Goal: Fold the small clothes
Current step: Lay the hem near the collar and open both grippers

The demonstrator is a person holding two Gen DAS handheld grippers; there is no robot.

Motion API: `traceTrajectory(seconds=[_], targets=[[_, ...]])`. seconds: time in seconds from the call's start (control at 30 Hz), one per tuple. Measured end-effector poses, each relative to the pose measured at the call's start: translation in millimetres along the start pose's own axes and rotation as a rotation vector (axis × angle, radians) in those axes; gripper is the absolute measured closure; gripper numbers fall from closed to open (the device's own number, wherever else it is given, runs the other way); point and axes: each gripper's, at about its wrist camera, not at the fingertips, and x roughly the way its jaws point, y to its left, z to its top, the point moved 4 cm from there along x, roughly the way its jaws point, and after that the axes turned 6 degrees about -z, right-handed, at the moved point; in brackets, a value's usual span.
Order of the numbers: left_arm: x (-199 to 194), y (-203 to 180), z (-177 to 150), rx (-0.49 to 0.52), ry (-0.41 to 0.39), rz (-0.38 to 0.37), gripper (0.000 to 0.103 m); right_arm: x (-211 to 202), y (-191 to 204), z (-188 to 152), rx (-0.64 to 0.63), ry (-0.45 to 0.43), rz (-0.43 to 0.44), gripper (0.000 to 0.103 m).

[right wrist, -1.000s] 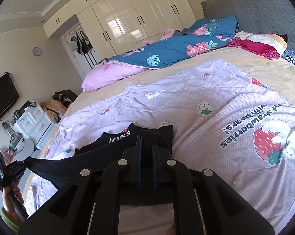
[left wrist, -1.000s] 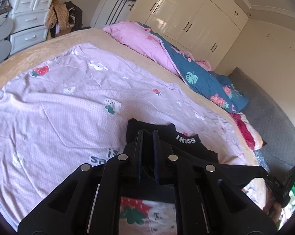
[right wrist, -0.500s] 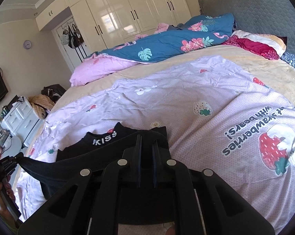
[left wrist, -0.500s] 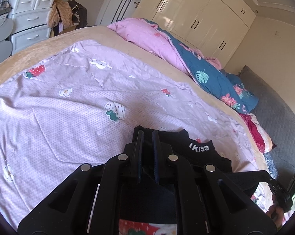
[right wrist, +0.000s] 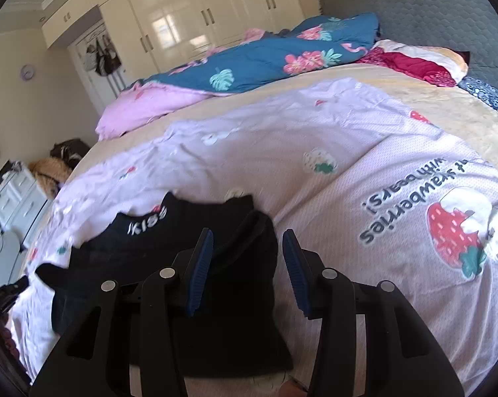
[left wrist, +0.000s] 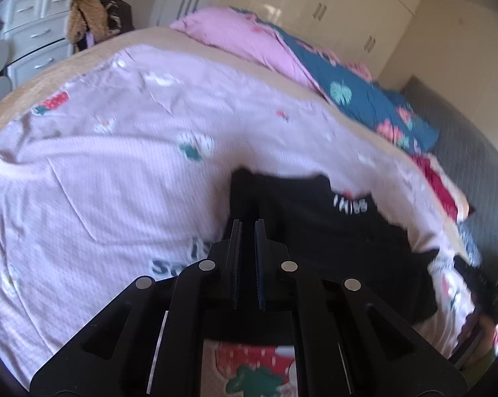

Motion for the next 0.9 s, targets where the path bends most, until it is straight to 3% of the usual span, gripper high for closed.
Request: traceTrajectory(seconds=[0.07, 0.13, 0.17, 0.33, 0.47, 0.9], targets=[[10.4, -6.1, -14.7, 0.034, 0.050, -0.003, 0.102, 2.1, 7.8, -13.0, -0.035, 0.039, 0.029, 0.070], [24.2, -15.4, -29.0, 0.084, 0.102, 0.007, 0.102, 6.8, 16.4, -23.8, -0.063, 0.080, 0.043, 0.086], [32.0, -19.6, -34.6, 0.112, 0.126, 0.017, 0.102, 11.0, 22.1, -29.9, -0.080, 0.105, 0.049, 0.087], [58.2, -27.3, -39.7, 0.174, 0.160, 0.057, 0.102, 42.0, 46.5, -48.7, -0.165, 0.185, 0.025, 0.089], [74.8, -24.6, -28.1, 0.164, 0.166, 0.069, 0.102, 70.9, 46.5, -48.5, -0.161, 0.226, -0.013, 0.092], [105.2, -4.6, 15.8, 0.078, 0.103, 0.098, 0.102, 118.8, 47.5, -4.7, -0.094, 0.207, -0.012, 0.092]])
